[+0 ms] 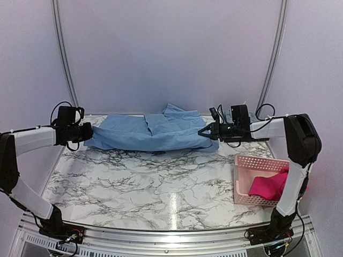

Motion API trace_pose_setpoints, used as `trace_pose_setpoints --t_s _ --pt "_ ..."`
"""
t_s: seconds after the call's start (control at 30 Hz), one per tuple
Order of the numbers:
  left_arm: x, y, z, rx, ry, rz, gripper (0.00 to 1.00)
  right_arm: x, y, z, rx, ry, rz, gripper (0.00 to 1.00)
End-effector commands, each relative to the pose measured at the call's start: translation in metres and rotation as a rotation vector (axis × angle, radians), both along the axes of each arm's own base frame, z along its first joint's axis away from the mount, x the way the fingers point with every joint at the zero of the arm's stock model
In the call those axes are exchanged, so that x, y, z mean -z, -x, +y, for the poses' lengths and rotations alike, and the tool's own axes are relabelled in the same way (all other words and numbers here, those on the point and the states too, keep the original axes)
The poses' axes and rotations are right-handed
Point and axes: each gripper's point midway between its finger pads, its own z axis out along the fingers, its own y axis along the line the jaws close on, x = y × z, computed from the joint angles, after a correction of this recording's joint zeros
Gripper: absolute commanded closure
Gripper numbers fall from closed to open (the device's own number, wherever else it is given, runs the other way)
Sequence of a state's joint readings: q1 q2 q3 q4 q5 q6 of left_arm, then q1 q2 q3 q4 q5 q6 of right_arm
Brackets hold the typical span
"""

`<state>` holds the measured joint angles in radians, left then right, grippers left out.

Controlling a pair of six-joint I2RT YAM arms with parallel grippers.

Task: Fold and stack the mixed laundry pile
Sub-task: Flatten out the crumpled shirt at the center of the board.

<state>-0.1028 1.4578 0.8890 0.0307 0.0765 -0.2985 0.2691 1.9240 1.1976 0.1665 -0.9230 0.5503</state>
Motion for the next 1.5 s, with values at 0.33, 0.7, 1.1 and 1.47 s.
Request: trace_pose_setpoints --t_s 0.33,0.7,1.1,1.47 --pt "-0.017 0.082 0.036 -0.110 -0.074 0.063 0.81 0.042 0.148 0.023 -0.238 0.279 0.131 0.78" --pt "-0.053 0.078 0.032 -0.128 -0.001 -0.018 0.01 0.013 0.110 0.000 -0.097 0.416 0.116 0.14" --pt "0.033 0.050 -0.009 0.016 0.098 0.270 0.01 0.065 0.065 0.041 -0.140 0.439 0.255 0.33" --pt "0.086 0.093 -0.014 0.003 0.116 0.461 0.01 0.073 0.130 0.037 -0.267 0.409 0.339 0.81"
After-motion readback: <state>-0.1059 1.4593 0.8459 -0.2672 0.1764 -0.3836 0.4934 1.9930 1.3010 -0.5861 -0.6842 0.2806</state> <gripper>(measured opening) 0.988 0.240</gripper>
